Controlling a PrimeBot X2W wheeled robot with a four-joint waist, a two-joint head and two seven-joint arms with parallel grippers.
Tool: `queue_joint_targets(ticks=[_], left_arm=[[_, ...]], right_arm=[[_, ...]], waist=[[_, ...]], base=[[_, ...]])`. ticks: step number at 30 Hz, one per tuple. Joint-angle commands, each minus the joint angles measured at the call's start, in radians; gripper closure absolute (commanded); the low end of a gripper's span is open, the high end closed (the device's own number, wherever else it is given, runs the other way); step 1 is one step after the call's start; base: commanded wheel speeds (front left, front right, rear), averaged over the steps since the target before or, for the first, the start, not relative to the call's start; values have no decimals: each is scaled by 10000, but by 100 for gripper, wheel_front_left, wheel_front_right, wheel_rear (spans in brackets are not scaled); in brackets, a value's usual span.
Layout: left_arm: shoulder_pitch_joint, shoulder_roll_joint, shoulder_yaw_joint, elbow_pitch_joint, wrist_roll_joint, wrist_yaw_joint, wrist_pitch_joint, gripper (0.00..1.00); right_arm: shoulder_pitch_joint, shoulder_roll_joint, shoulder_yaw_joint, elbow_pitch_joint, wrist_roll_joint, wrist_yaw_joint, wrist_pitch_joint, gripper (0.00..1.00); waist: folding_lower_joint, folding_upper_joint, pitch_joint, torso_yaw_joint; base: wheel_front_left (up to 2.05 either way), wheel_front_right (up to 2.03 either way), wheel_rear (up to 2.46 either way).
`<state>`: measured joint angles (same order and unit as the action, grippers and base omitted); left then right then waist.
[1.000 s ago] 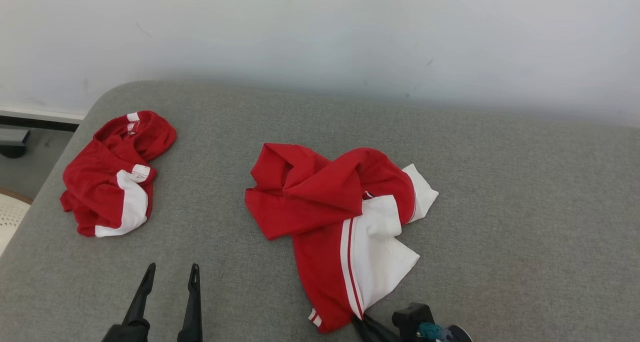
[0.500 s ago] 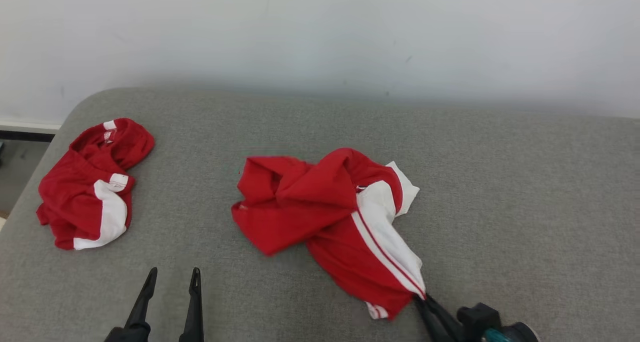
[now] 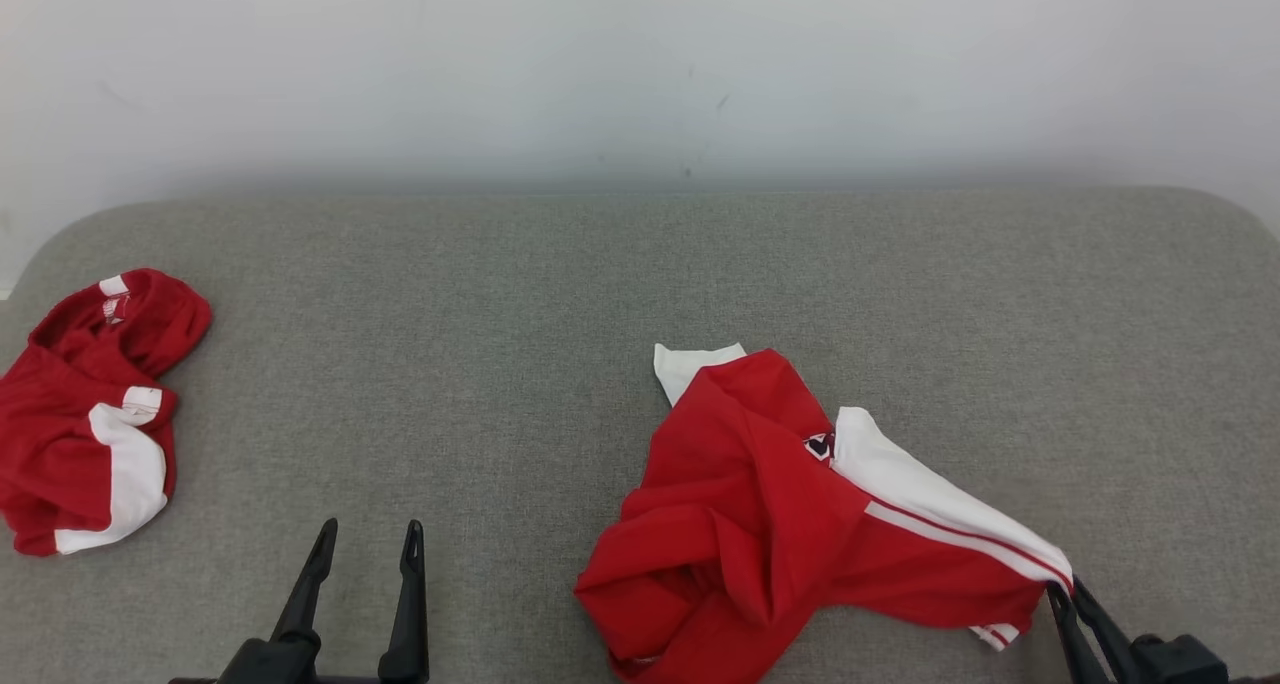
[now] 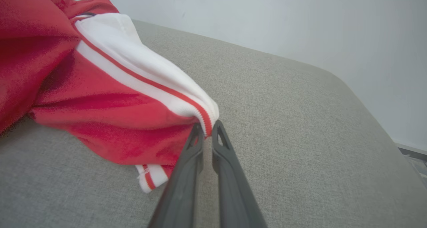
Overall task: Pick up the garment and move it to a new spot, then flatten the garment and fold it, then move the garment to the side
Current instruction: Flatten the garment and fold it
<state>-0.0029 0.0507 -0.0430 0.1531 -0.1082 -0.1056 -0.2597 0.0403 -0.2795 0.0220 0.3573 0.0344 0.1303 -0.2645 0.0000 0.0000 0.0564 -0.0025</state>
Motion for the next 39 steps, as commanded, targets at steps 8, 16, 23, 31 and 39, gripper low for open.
queue_joint_targets(ticks=[8, 16, 23, 31, 39], left_arm=[[94, -6, -61, 113, -152, -6, -54, 0], [261, -7, -64, 10, -96, -56, -54, 0], [270, -4, -1244, 59, 168, -165, -52, 0], [-175, -1, -3400, 571, 422, -237, -54, 0], [-1300, 3, -5092, 1498, -60, -237, -52, 0]], right_arm=[[145, 300, -57, 134, 442, 11, -26, 0], [90, 1009, -872, -1480, 497, 11, -26, 0], [280, 1724, -494, -2219, 554, 11, -26, 0], [266, 2149, 175, -1973, 684, 11, -26, 0], [-37, 2253, 357, -1889, 776, 11, -26, 0]], waist=[[0, 0, -111, 35], [0, 0, -174, 117], [0, 0, -116, 152], [0, 0, 143, -88], [0, 0, 378, -797]], base=[[0, 0, 0], [0, 0, 0], [0, 0, 0], [0, 0, 0], [0, 0, 0]])
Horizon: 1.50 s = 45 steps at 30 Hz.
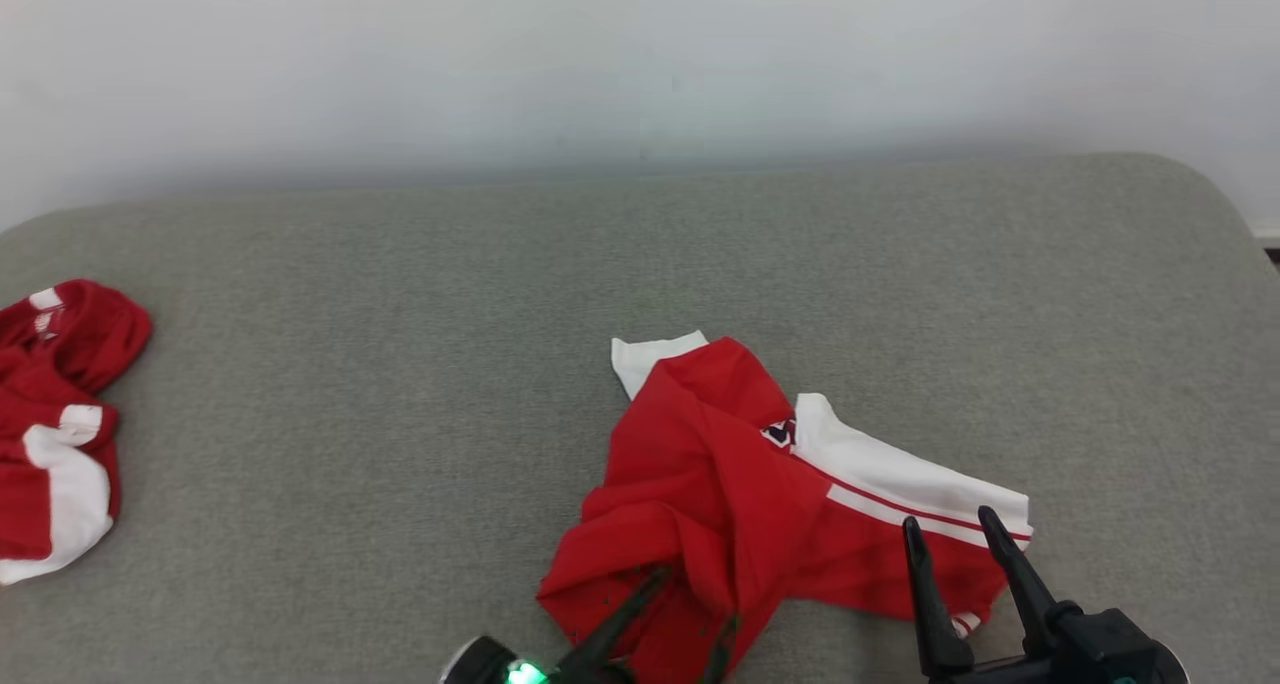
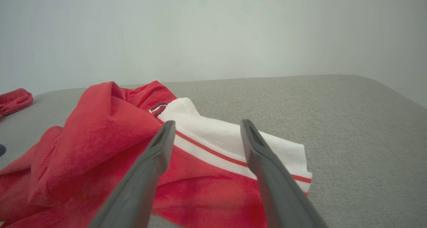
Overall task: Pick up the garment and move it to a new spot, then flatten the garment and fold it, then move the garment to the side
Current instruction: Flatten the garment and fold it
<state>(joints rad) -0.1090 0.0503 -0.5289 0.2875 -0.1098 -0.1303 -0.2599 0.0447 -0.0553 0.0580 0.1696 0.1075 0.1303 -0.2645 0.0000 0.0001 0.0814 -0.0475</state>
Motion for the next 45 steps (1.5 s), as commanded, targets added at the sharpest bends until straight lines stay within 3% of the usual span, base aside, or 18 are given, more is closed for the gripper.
queue_joint_targets(ticks=[1, 9, 10, 11, 16, 23, 30, 38, 45], left_arm=[[-355, 14, -462, 361, -58, 10, -51, 0], [-1156, 12, -470, 1535, -677, 10, -49, 0], [-1291, 7, -464, 1639, -772, 10, -51, 55], [-1368, 8, -418, 1701, -974, 11, -51, 100], [-1784, 11, -353, 1904, -1466, 9, -51, 100], [-2388, 141, 612, 452, -1232, 9, -51, 100], [-3382, 1419, 1214, 22, -1164, 8, -42, 100], [-3967, 3119, 2022, 1381, -1960, 11, -42, 100], [-4449, 3958, 2582, 2198, -2339, 13, -42, 100]], right_arm=[[-122, 24, -5, 10, 60, 11, -24, 0], [-177, 53, 77, 90, 148, 11, -26, 0], [-164, 55, 110, 86, 189, 11, -26, 0], [-139, 55, 133, 109, 222, 11, -26, 0], [-127, 56, 229, 177, 396, 11, -26, 0], [-60, 54, 122, 158, 425, 11, -24, 0], [-223, 53, 194, 280, 425, 11, -26, 0], [-398, 50, 278, 377, 460, 11, -24, 0], [-420, 51, 340, 493, 436, 11, -26, 0]], waist=[[0, -1, 154, -457], [0, -1, 273, -1038], [0, -1, 278, -1064], [0, -1, 274, -1075], [0, -1, 230, -1001], [0, -1, 187, -533], [0, -1, 171, -407], [0, -1, 205, -1098], [0, -1, 293, -1349]], base=[[0, 0, 0], [0, 0, 0], [0, 0, 0], [0, 0, 0], [0, 0, 0], [0, 0, 0], [0, 0, 0], [0, 0, 0], [0, 0, 0]])
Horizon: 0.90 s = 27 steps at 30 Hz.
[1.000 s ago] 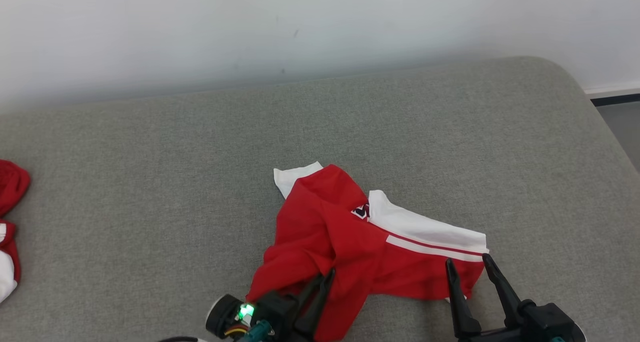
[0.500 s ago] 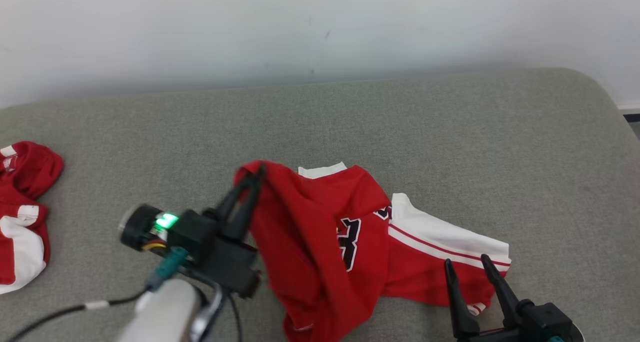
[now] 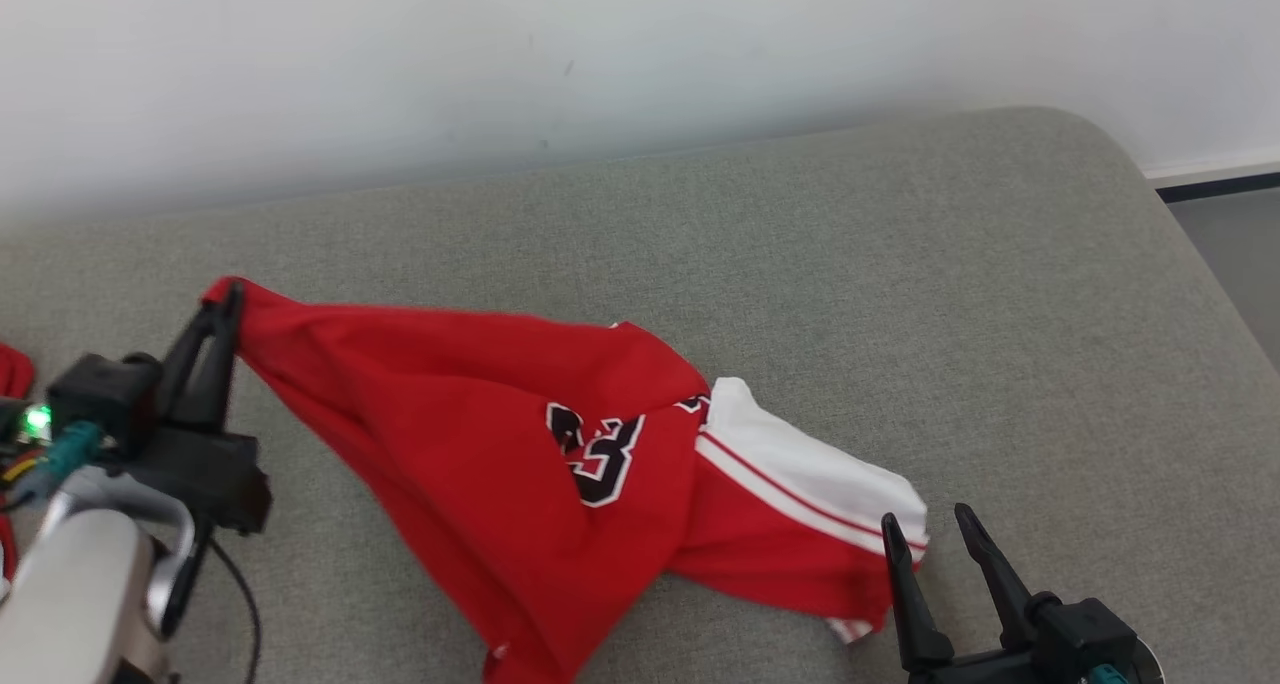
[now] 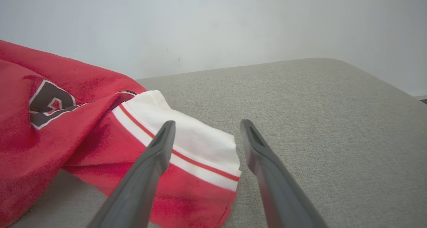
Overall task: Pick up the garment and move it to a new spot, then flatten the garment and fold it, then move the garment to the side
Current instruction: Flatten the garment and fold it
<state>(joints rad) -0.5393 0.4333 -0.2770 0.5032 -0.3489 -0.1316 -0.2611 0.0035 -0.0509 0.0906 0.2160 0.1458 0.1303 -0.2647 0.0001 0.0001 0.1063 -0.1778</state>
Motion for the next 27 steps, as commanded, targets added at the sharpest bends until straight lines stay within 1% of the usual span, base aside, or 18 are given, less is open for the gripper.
queue_joint_targets(ticks=[1, 5, 8, 11, 12, 13, 14, 18, 20, 24, 27], left_arm=[[-228, 202, 141, 165, 65, 26, -30, 100], [-547, 328, 565, 366, 148, 26, -30, 100], [-675, 293, 532, 605, 180, 26, -29, 100], [-810, 280, 216, 1205, 276, 26, -30, 100], [-860, 247, 187, 1376, 205, 26, -30, 72], [-865, 199, 211, 1531, 145, 26, -30, 6], [-811, 127, 218, 1668, 111, 26, -29, 0], [-374, -32, 205, 1794, 46, 26, -30, 0], [-115, -88, 303, 1578, 50, 26, -30, 0], [569, -136, 798, 1097, 52, 27, -30, 0], [1018, -398, 1022, 527, 178, 25, -29, 0]], right_arm=[[-41, 7, 19, 42, 49, 11, -24, 0], [-147, 7, 38, 62, 6, 11, -24, 0], [-182, 7, 15, 65, -26, 11, -24, 0], [-199, 10, 27, 84, -44, 11, -24, 0], [-207, 8, 27, 82, -25, 11, -24, 0], [-202, 5, 19, 68, 27, 11, -22, 0], [-184, 5, 7, 60, 82, 11, -24, 0], [-103, 10, -19, 103, 194, 11, -22, 0], [-82, 4, -88, 75, 238, 11, -23, 0], [-94, 10, -166, 88, 331, 11, -23, 0], [-78, 0, -362, 175, 563, 11, -23, 0]], waist=[[-1, -1, 57, -57], [-1, -1, 98, -79], [-1, -1, 100, -65], [-1, -1, 87, -33], [-1, -1, 84, -17], [-1, -1, 80, 12], [-1, -1, 77, 46], [-1, -1, 66, 263], [-1, -1, 81, 397], [-1, -1, 110, 692], [-1, -1, 117, 944]], base=[[0, 0, 0], [0, 0, 0], [0, 0, 0], [0, 0, 0], [0, 0, 0], [0, 0, 0], [0, 0, 0], [0, 0, 0], [0, 0, 0], [0, 0, 0], [0, 0, 0]])
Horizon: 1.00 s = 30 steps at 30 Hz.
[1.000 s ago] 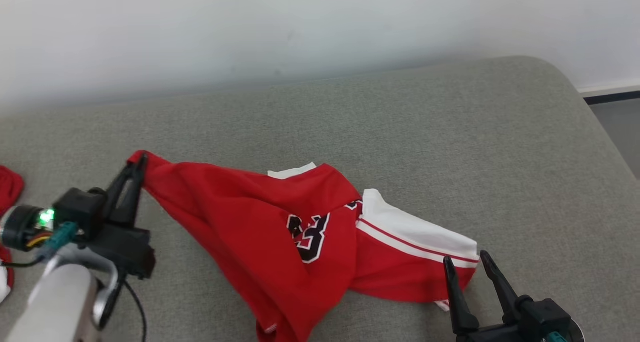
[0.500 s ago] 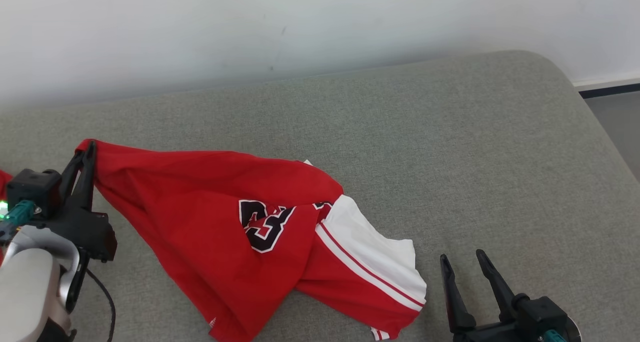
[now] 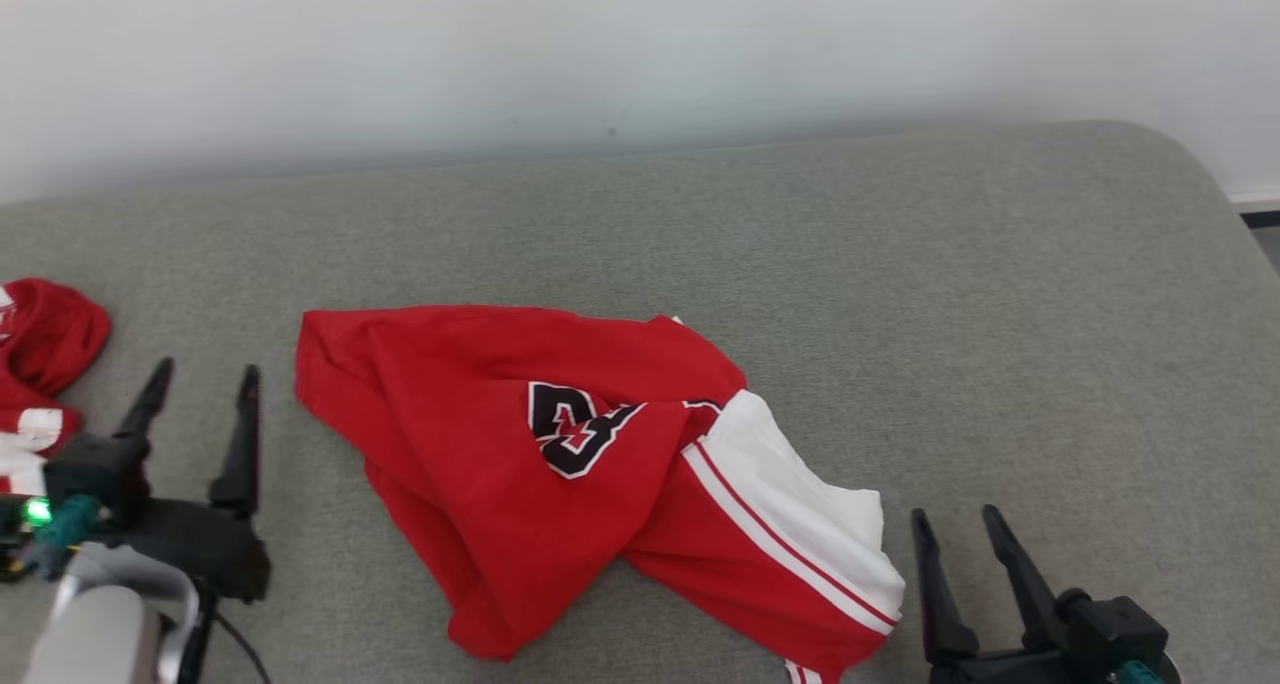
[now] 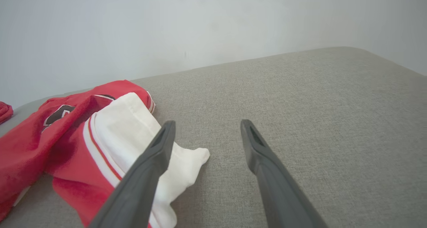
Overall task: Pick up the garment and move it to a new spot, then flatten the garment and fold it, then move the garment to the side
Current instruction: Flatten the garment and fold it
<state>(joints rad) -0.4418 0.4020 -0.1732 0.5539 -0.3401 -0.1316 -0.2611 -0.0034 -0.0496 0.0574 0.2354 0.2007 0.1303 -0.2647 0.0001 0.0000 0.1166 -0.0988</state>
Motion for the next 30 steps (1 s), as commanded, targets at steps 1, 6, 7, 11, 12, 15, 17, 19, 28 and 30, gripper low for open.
queue_joint_targets(ticks=[1, 6, 7, 11, 12, 15, 17, 19, 28, 30], left_arm=[[210, -159, 38, -204, 145, 27, -30, 0], [1050, -852, 304, -1646, 472, 61, -29, 0], [1249, -1029, 380, -1946, 611, 83, -30, 0], [2097, -1780, 594, -2906, 1067, 145, -30, 0], [2286, -1952, 620, -3035, 1187, 139, -30, 0], [2782, -2457, 486, -3143, 1368, 86, -29, 0], [3000, -2698, 221, -3031, 1433, 41, -30, 0], [3217, -2866, -94, -2805, 1470, 10, -30, 0], [3414, -3030, -1442, -1803, 1381, 25, -29, 0], [3423, -2969, -1736, -1487, 1264, 24, -29, 0]], right_arm=[[-24, -12, -61, 26, 39, 11, -22, 0], [-267, -12, -136, 601, 70, 11, -22, 0], [-335, -12, -175, 703, 98, 11, -22, 0], [-640, -11, -274, 1072, 59, 11, -23, 0], [-712, -9, -306, 1145, 46, 11, -23, 0], [-784, -11, -421, 1261, 39, 11, -23, 0], [-809, -4, -493, 1255, 39, 11, -23, 0], [-780, -11, -542, 1183, 45, 11, -23, 0], [-496, -11, -420, 984, 155, 11, -22, 0], [-402, -7, -388, 943, 184, 11, -23, 0]], waist=[[-1, 0, 16, 227], [-1, 0, 61, 515], [-1, 0, 67, 564], [-1, 0, 89, 690], [-1, 0, 93, 715], [-1, 0, 91, 811], [-1, 0, 96, 854], [-1, 0, 94, 880], [-1, 0, 29, 757], [-1, 0, -3, 697]], base=[[0, 0, 0], [0, 0, 0], [0, 0, 0], [0, 0, 0], [0, 0, 0], [0, 0, 0], [0, 0, 0], [0, 0, 0], [0, 0, 0], [0, 0, 0]])
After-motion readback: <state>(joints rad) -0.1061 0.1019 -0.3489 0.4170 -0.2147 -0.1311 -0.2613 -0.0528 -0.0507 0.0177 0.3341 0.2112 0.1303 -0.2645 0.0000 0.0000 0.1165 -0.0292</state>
